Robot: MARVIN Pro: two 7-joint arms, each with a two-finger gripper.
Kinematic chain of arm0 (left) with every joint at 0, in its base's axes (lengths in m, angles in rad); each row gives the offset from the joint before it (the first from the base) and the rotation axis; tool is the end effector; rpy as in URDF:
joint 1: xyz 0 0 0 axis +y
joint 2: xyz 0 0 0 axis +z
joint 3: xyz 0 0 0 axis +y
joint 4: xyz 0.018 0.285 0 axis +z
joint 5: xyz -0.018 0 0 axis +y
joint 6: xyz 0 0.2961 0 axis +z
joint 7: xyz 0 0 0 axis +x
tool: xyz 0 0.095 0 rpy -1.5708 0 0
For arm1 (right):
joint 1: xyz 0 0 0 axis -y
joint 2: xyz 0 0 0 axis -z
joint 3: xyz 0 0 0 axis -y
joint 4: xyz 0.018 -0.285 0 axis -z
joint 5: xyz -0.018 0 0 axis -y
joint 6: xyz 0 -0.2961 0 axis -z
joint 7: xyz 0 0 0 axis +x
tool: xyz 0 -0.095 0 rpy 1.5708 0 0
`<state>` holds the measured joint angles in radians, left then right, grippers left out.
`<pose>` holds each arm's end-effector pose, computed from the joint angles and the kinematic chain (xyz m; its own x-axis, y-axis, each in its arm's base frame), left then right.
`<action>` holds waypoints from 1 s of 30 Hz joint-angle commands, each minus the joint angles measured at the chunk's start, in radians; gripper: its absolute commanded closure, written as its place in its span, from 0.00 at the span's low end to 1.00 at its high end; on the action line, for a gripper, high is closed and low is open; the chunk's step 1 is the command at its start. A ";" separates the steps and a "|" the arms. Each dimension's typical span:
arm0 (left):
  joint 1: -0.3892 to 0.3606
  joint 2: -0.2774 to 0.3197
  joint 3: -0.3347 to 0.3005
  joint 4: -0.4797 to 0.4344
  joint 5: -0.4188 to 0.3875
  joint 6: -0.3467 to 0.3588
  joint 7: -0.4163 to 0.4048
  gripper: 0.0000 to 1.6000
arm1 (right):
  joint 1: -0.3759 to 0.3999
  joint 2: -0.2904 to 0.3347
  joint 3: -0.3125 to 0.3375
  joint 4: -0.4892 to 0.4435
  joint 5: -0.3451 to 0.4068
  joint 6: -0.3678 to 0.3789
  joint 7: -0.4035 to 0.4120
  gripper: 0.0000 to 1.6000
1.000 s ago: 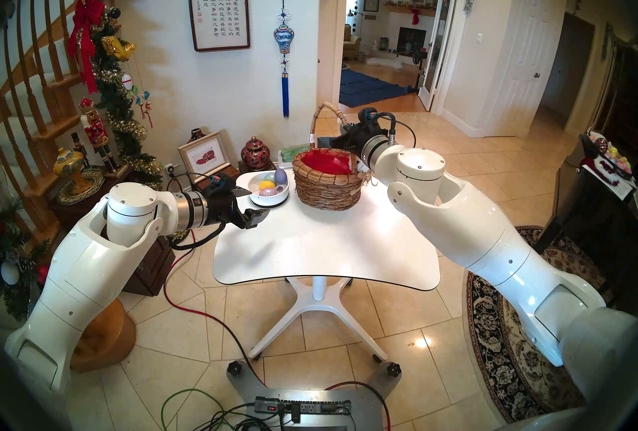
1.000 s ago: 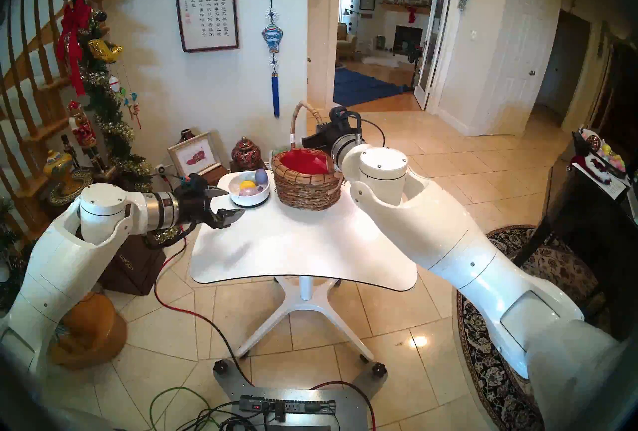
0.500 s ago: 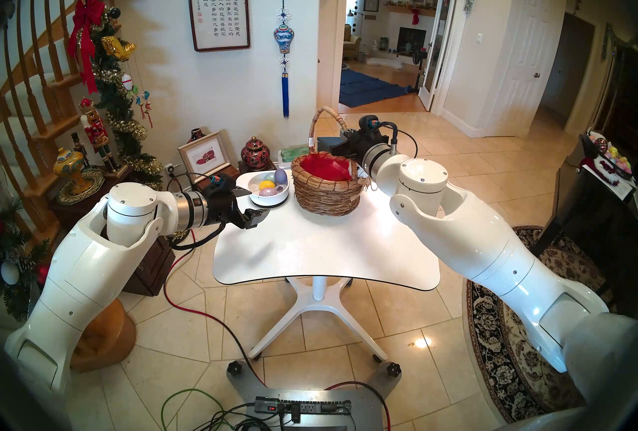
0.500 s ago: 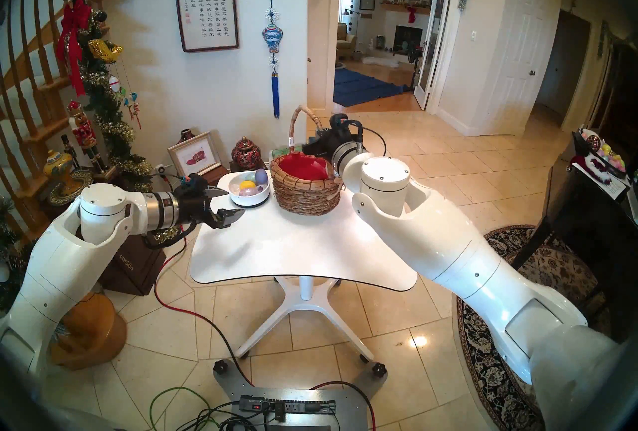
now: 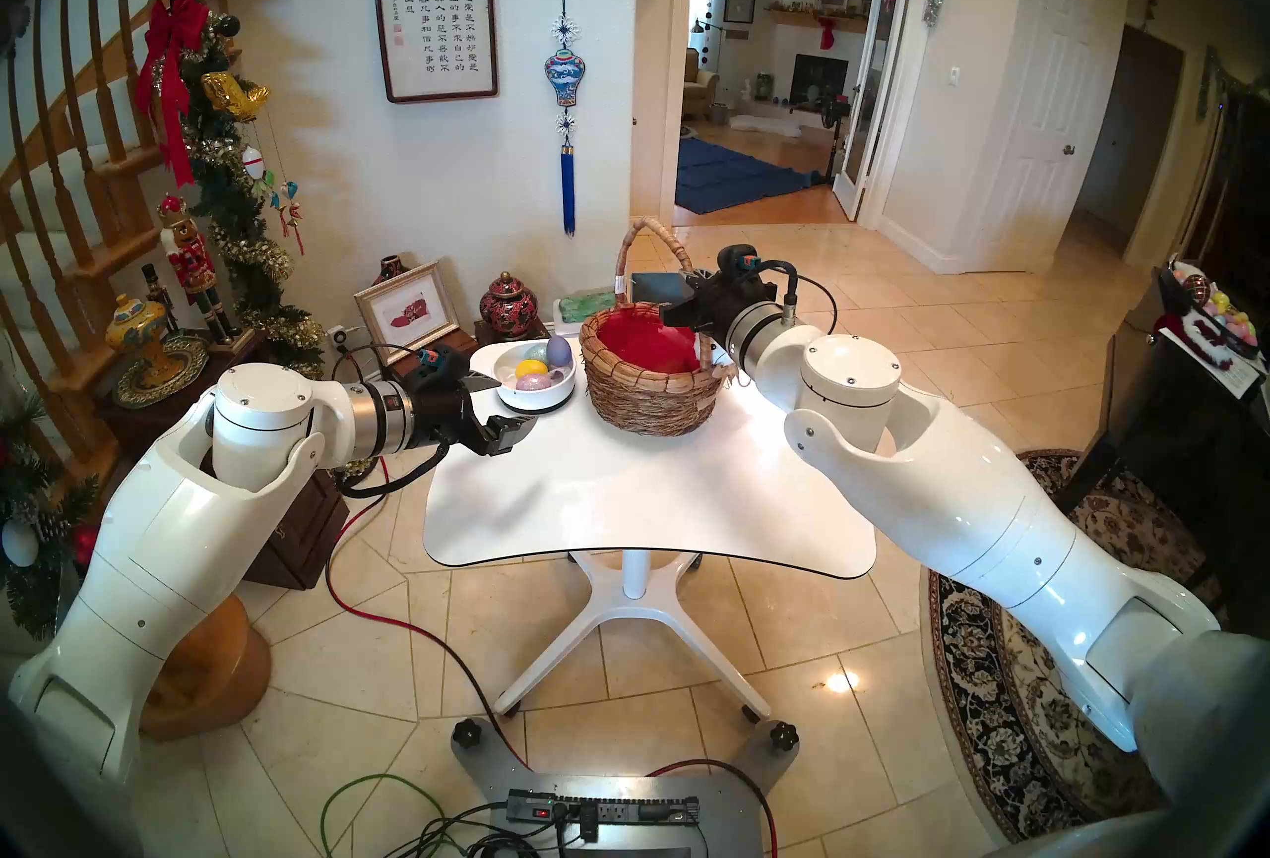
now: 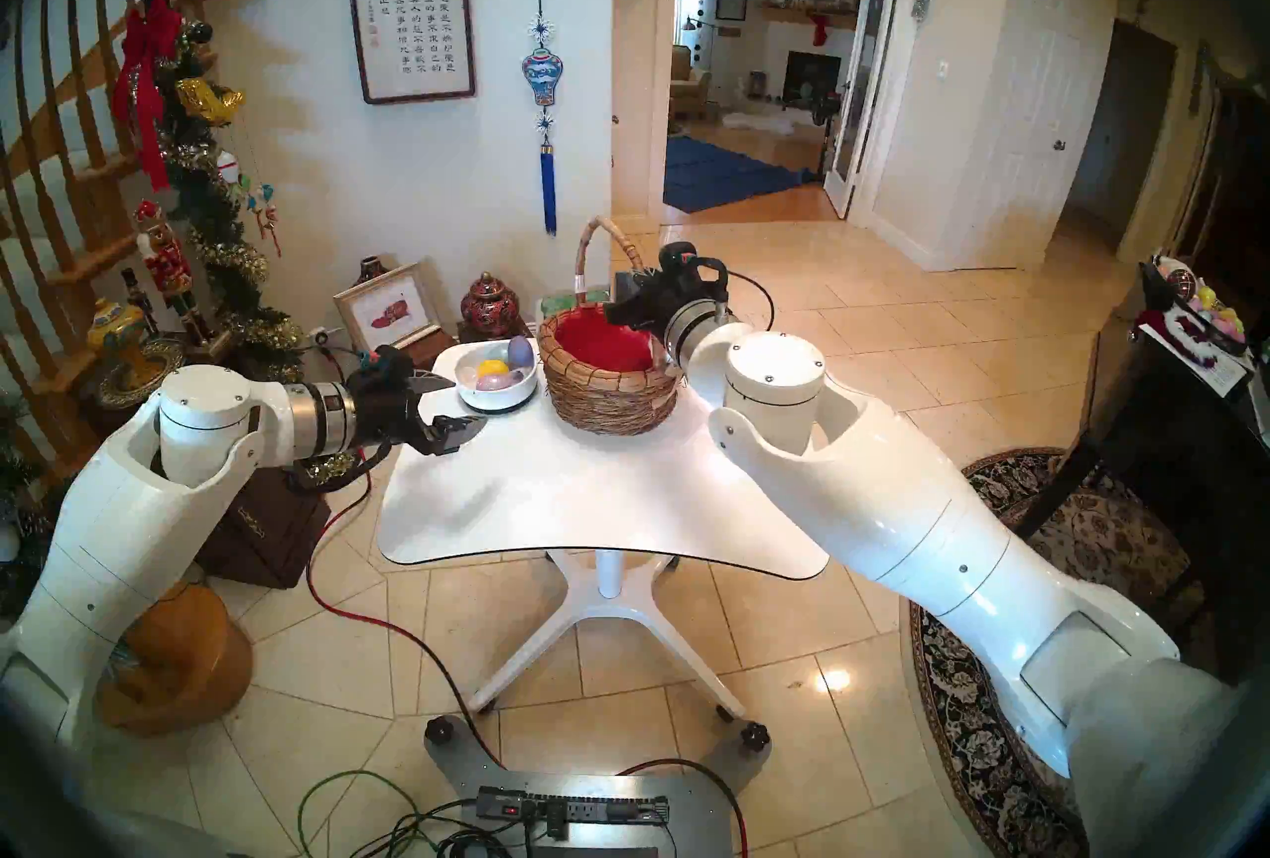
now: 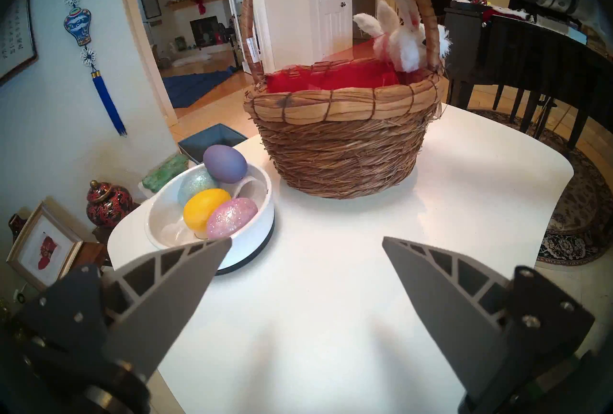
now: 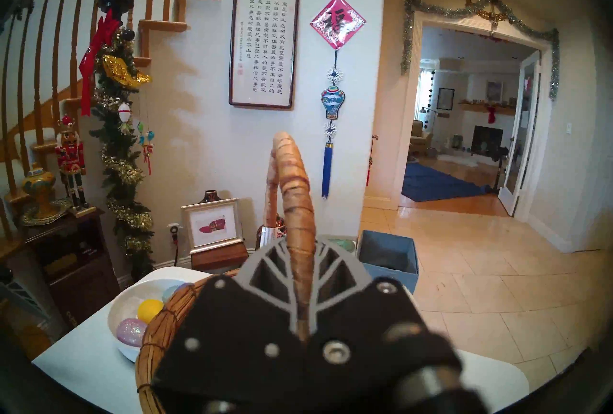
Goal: Put easter egg into basket
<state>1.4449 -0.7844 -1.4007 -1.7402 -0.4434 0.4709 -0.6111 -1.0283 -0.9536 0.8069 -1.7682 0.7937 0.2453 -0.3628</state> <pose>0.3969 0.0860 -0.2189 0.2628 -0.3868 0.8839 -0.6927 -0.7134 -0.1063 0.4485 0.0691 -0.1678 0.0460 0.0654 0.9968 0.3683 -0.9287 0.0439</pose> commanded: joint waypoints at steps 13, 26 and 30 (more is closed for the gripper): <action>-0.010 0.001 -0.005 -0.003 -0.001 -0.001 0.000 0.00 | -0.012 0.060 0.027 -0.093 0.065 0.082 -0.008 0.89; -0.010 0.001 -0.005 -0.003 -0.001 -0.001 0.000 0.00 | -0.007 0.105 0.039 -0.141 0.139 0.186 0.006 0.15; -0.010 0.001 -0.005 -0.003 -0.001 -0.001 0.000 0.00 | -0.008 0.116 0.041 -0.148 0.156 0.206 0.017 0.00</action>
<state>1.4449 -0.7844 -1.4007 -1.7402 -0.4434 0.4709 -0.6111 -1.0472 -0.8690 0.8308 -1.8897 0.9278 0.4189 -0.3629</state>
